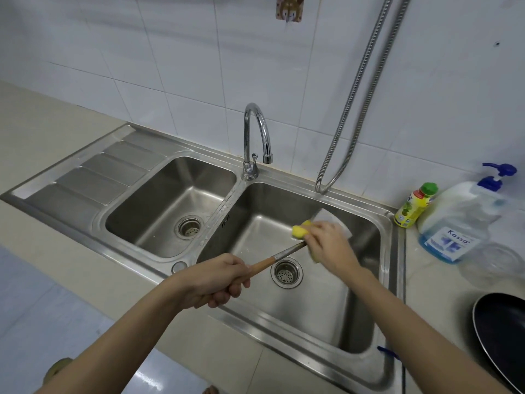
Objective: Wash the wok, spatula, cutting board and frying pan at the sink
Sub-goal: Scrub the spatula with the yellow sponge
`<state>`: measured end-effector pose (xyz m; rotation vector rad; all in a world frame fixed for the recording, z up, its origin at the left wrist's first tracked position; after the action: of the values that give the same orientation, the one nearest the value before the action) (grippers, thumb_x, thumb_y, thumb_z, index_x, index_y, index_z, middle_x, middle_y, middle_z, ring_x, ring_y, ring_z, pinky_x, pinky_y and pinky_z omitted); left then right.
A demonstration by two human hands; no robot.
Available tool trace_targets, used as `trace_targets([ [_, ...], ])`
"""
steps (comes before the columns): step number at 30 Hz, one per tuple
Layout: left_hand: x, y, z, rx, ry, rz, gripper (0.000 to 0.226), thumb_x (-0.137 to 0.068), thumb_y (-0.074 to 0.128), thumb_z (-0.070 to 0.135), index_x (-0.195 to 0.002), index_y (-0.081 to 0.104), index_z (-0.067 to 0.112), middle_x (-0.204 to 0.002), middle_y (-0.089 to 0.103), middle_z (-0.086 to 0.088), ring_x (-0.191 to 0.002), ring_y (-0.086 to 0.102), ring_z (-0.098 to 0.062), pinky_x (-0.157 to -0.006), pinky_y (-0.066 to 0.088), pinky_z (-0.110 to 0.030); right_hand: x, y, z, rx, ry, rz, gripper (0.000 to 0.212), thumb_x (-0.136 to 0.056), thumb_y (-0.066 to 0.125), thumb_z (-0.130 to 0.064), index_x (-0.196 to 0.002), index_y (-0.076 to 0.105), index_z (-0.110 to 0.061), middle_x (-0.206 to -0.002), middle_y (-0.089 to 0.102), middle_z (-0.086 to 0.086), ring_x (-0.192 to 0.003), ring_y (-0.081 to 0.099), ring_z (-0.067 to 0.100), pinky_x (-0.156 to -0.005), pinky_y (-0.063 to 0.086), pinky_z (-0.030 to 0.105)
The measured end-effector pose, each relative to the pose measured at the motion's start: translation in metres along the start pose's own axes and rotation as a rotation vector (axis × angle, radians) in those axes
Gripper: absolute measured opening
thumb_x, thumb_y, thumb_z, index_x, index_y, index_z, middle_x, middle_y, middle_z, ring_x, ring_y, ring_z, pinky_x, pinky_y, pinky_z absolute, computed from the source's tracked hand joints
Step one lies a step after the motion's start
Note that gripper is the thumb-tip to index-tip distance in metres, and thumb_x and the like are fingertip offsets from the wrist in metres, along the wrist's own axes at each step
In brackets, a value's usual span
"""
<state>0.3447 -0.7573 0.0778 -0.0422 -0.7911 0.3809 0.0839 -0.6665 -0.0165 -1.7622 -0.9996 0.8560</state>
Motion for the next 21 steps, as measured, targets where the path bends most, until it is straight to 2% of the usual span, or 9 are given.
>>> trace_targets([
  [3,-0.008,0.005,0.002,-0.094,0.005,0.070,0.029,-0.099,0.043,0.032,-0.094,0.056,0.007,-0.062,0.048,0.000,-0.041,0.034,-0.010,-0.040,0.025,-0.021,0.016,0.010,-0.033,-0.205,-0.092,-0.019,0.049,-0.091,0.032,-0.052,-0.116,0.066,-0.029,-0.119,0.061,-0.007,-0.104,0.049,0.021,-0.094,0.036,0.032],
  [6,-0.016,0.009,0.002,-0.304,0.079,0.193,0.033,-0.097,0.047,0.036,-0.099,0.057,0.004,-0.071,0.056,-0.006,-0.048,0.041,-0.015,-0.044,0.032,-0.024,0.021,0.015,-0.047,-0.189,-0.168,-0.027,0.042,-0.092,0.034,-0.048,-0.116,0.066,-0.033,-0.117,0.061,-0.011,-0.104,0.049,0.017,-0.093,0.037,0.030],
  [8,-0.017,0.010,0.002,-0.563,0.152,0.335,0.030,-0.097,0.047,0.039,-0.099,0.059,0.012,-0.078,0.063,-0.005,-0.058,0.050,-0.017,-0.052,0.038,-0.028,0.015,0.014,-0.041,-0.094,-0.156,-0.010,0.039,-0.092,0.037,-0.045,-0.116,0.065,-0.033,-0.116,0.061,-0.007,-0.102,0.050,0.020,-0.088,0.038,0.033],
  [11,-0.014,0.010,0.002,-0.919,0.277,0.553,0.023,-0.097,0.046,0.043,-0.099,0.056,0.022,-0.081,0.062,0.003,-0.072,0.059,-0.018,-0.052,0.034,-0.028,-0.001,0.004,-0.021,0.186,0.001,-0.039,0.033,-0.095,0.043,-0.037,-0.119,0.064,-0.028,-0.119,0.058,0.004,-0.105,0.048,0.030,-0.084,0.038,0.037],
  [13,-0.012,0.012,0.003,-1.017,0.346,0.633,0.021,-0.097,0.045,0.044,-0.100,0.054,0.026,-0.082,0.060,0.005,-0.072,0.057,-0.016,-0.049,0.030,-0.022,-0.011,-0.003,-0.010,0.323,0.121,-0.136,0.033,-0.098,0.041,-0.036,-0.123,0.060,-0.028,-0.122,0.054,0.007,-0.110,0.044,0.029,-0.087,0.035,0.036],
  [16,-0.015,0.013,0.003,-1.114,0.449,0.728,0.019,-0.093,0.055,0.043,-0.096,0.055,0.025,-0.081,0.061,0.005,-0.069,0.061,-0.017,-0.051,0.039,-0.028,-0.024,-0.009,-0.006,0.355,0.224,-0.173,0.031,-0.097,0.045,-0.029,-0.124,0.060,-0.027,-0.121,0.053,0.009,-0.111,0.044,0.030,-0.089,0.037,0.037],
  [17,-0.016,0.011,0.003,-1.162,0.504,0.765,0.020,-0.086,0.065,0.042,-0.089,0.056,0.025,-0.073,0.060,0.005,-0.061,0.060,-0.017,-0.046,0.036,-0.027,-0.028,-0.010,-0.004,0.362,0.268,-0.183,0.031,-0.095,0.048,-0.025,-0.123,0.060,-0.026,-0.120,0.053,0.009,-0.111,0.044,0.030,-0.089,0.037,0.038],
  [19,-0.014,0.005,0.000,-1.269,0.584,0.780,0.031,-0.065,0.084,0.038,-0.071,0.057,0.024,-0.056,0.053,0.006,-0.042,0.052,-0.015,-0.037,0.015,-0.021,-0.033,-0.015,0.007,0.350,0.401,-0.220,0.033,-0.091,0.051,-0.021,-0.123,0.060,-0.024,-0.123,0.054,0.011,-0.114,0.043,0.032,-0.091,0.037,0.040],
  [21,-0.008,-0.002,-0.001,-1.330,0.598,0.813,0.034,-0.059,0.088,0.037,-0.066,0.058,0.024,-0.051,0.049,0.007,-0.037,0.047,-0.014,-0.044,-0.002,-0.017,-0.031,-0.022,0.027,0.253,0.550,-0.264,0.034,-0.091,0.048,-0.023,-0.123,0.060,-0.022,-0.127,0.054,0.012,-0.119,0.042,0.034,-0.094,0.036,0.040],
])
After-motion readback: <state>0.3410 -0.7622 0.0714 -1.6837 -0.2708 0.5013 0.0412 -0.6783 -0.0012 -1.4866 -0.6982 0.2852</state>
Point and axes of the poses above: each hand's wrist, its own x-axis away from the middle knuckle, its own y-axis out of the palm, z = x × y, the point moved 1 cm from there along -x, towards the middle knuckle
